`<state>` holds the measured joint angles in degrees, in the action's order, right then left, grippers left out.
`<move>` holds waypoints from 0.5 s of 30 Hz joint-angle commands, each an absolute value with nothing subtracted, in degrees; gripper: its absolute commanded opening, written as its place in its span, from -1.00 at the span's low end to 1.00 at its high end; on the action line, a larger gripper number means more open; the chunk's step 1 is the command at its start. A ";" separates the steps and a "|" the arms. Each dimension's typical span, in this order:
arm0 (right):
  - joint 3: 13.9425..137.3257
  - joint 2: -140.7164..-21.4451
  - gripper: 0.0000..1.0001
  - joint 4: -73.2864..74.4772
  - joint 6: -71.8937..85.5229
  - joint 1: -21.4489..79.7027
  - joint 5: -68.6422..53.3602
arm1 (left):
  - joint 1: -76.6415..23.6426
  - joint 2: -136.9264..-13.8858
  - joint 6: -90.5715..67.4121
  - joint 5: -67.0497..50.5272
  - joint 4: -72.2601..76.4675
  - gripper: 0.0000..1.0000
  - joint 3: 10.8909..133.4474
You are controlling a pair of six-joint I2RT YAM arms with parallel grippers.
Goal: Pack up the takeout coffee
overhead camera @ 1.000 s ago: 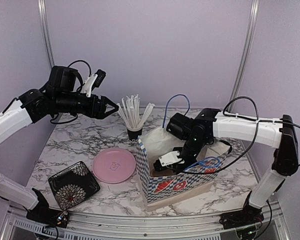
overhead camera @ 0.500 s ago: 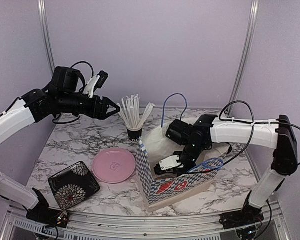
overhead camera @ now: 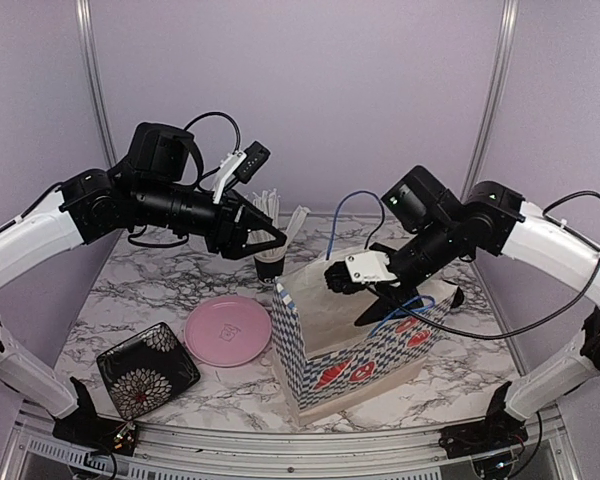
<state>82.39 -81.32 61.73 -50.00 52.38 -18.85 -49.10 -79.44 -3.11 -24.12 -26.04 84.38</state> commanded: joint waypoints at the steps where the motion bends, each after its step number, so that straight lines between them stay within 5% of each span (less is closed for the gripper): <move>1: 87.15 -77.04 0.12 63.79 -51.38 50.45 -22.98 | -51.02 -83.90 -0.26 -23.82 -29.01 0.42 89.29; 7: 89.87 -72.72 0.13 63.40 -53.00 41.92 -28.32 | -55.01 -91.97 2.69 -19.43 -31.45 0.40 96.06; 15: 92.41 -71.22 0.12 59.02 -49.80 25.23 -33.78 | -56.85 -100.04 4.33 -18.60 -36.74 0.09 104.61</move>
